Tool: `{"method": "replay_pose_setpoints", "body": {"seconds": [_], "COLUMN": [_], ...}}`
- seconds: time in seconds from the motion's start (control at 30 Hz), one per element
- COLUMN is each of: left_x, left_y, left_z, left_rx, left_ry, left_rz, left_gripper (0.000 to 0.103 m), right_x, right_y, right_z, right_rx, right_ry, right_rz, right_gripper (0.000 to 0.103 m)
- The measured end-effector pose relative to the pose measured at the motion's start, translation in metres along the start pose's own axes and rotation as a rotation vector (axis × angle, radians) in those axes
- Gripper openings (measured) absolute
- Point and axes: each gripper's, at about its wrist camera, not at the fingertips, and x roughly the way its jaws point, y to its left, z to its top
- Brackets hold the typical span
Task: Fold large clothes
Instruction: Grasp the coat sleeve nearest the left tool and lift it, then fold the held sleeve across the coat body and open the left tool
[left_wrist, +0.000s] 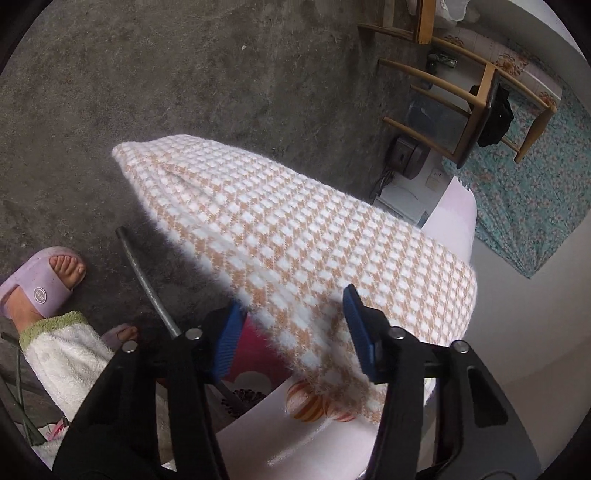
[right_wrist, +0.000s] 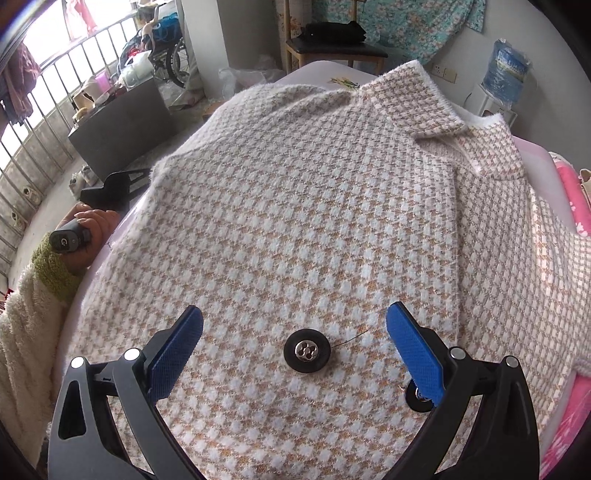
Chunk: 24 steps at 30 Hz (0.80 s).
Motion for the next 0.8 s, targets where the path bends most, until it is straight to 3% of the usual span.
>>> {"method": "replay_pose_setpoints", "body": {"seconds": [0.07, 0.17, 0.27, 0.4, 0.53, 0.63, 0.7, 0.8], "left_x": [-0.006, -0.016, -0.037, -0.067, -0.080, -0.061, -0.042, -0.003], "left_y": [-0.001, -0.016, -0.048, -0.114, -0.197, -0.238, -0.249, -0.239], "left_z": [0.002, 0.004, -0.006, -0.046, -0.146, -0.243, -0.308, -0.391], "left_rx": [0.013, 0.081, 0.223, 0.499, 0.957, 1.311, 1.526, 1.796], "left_ry": [-0.022, -0.083, -0.201, -0.443, -0.764, -0.908, -0.943, -0.865], "left_rz": [0.018, 0.058, 0.140, 0.317, 0.550, 0.669, 0.706, 0.747], "left_gripper": [0.025, 0.013, 0.008, 0.007, 0.007, 0.007, 0.007, 0.008], "right_x": [-0.001, -0.006, -0.014, -0.024, -0.038, -0.052, -0.062, -0.077], "right_y": [-0.003, -0.007, -0.011, -0.020, -0.031, -0.039, -0.048, -0.063], "right_z": [0.000, 0.000, 0.000, -0.001, -0.006, -0.011, -0.016, -0.025], "right_rx": [0.013, 0.016, 0.011, 0.025, 0.053, 0.067, 0.081, 0.112], "right_ry": [-0.003, -0.020, -0.042, -0.070, -0.099, -0.125, -0.145, -0.177], "right_rz": [0.000, -0.012, -0.036, -0.056, -0.057, -0.069, -0.079, -0.104], "right_gripper": [0.097, 0.097, 0.097, 0.097, 0.097, 0.097, 0.097, 0.097]}}
